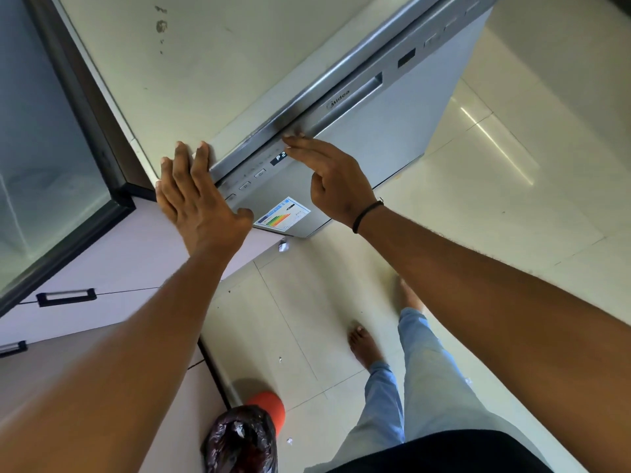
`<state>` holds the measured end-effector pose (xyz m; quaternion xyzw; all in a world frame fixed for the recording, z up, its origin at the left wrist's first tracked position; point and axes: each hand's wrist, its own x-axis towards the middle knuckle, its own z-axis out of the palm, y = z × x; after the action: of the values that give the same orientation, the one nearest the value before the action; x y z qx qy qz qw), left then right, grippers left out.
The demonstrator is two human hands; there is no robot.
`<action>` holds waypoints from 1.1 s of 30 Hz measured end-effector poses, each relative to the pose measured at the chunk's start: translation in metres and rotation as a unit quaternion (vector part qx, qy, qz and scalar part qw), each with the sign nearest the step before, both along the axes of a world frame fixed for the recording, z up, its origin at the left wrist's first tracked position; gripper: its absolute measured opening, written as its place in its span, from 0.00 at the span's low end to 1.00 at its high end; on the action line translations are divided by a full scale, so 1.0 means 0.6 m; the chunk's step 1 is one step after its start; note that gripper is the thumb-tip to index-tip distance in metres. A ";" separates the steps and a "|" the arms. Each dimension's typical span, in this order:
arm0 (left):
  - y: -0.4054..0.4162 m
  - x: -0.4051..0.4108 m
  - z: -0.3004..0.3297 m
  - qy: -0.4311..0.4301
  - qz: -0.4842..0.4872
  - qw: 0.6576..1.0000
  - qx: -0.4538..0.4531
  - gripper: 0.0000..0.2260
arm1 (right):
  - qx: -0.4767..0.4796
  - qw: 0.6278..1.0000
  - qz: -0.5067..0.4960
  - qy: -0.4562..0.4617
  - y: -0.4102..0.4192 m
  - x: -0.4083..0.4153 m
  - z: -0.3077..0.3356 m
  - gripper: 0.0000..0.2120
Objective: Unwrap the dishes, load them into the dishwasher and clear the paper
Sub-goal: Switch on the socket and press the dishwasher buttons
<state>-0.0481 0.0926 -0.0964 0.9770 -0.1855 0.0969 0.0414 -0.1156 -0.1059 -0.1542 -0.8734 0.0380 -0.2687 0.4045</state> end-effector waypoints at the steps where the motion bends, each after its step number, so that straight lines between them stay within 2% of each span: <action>1: 0.000 -0.001 0.006 0.013 0.002 1.000 -0.001 0.49 | 0.017 1.000 -0.017 0.016 -0.003 -0.001 0.005 0.29; 5: 0.001 -0.002 0.030 0.079 0.001 0.997 -0.005 0.53 | 0.087 0.991 -0.069 0.069 -0.016 -0.018 0.031 0.23; 11: -0.014 -0.002 0.071 0.169 0.033 0.985 -0.031 0.52 | 0.161 0.980 -0.032 0.114 -0.050 -0.022 0.109 0.11; 13: -0.017 -0.004 0.084 0.201 0.037 0.978 -0.048 0.50 | 0.172 0.977 -0.026 0.126 -0.058 -0.022 0.125 0.10; 15: -0.009 -0.013 0.099 0.231 0.042 0.967 -0.101 0.45 | 0.182 0.974 -0.020 0.136 -0.058 -0.018 0.146 0.15; 18: 0.016 -0.042 0.117 0.262 0.068 0.931 -0.244 0.42 | 0.224 0.965 -0.016 0.138 -0.049 0.000 0.179 0.19; 20: 0.042 -0.066 0.136 0.257 0.098 0.906 -0.323 0.38 | 0.244 0.961 -0.002 0.127 -0.027 0.013 0.207 0.18; 22: 0.074 -0.083 0.157 0.240 0.128 0.890 -0.365 0.36 | 0.243 0.962 0.020 0.119 0.008 0.030 0.236 0.18; 29: 0.222 -0.087 0.220 0.180 0.190 0.842 -0.472 0.29 | 0.198 0.963 0.146 0.107 0.192 0.086 0.326 0.17; 33: 0.311 -0.095 0.235 0.164 0.203 0.817 -0.514 0.27 | 0.163 0.953 0.220 0.130 0.310 0.099 0.353 0.15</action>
<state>-0.1049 0.2794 0.0443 0.8308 0.1036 0.0229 0.5464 -0.0564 0.0800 0.0578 -0.8097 -0.0595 -0.0478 0.5819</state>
